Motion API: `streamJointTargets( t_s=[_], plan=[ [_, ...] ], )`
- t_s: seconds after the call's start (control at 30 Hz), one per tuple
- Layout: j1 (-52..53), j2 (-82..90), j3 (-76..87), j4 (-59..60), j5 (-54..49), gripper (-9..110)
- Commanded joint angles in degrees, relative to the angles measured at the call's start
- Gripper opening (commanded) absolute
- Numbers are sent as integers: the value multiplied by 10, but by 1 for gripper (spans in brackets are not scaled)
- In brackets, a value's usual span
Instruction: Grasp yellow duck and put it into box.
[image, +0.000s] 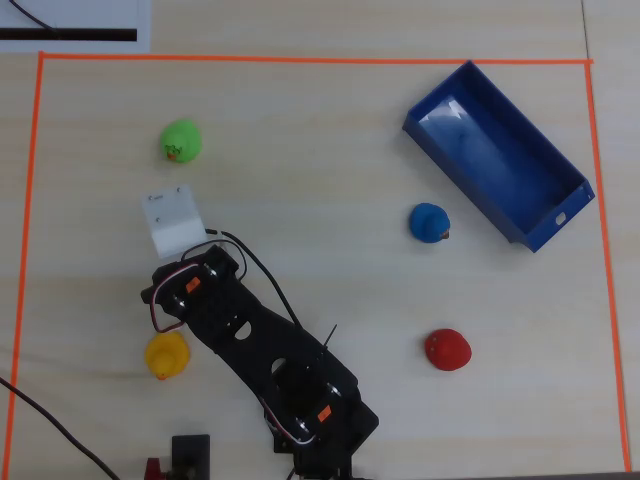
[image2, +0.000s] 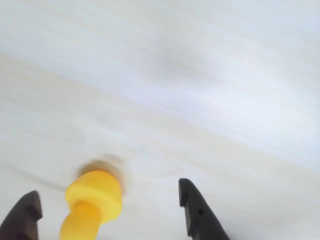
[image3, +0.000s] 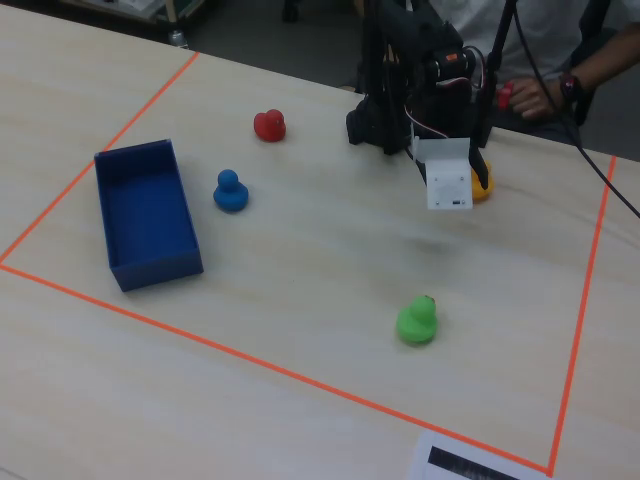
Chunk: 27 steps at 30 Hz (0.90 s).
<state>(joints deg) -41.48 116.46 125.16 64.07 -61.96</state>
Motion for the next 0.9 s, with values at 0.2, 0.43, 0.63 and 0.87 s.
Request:
streamJointTargets(
  t_s=[0.2,0.43,0.63,0.87],
  plan=[
    [-37,62,71,-35,26,37],
    [-62,80,94,-33,50,36],
    [-91,98,91,-15,73,36],
    [-117,98,109,-26,95,36]
  ],
)
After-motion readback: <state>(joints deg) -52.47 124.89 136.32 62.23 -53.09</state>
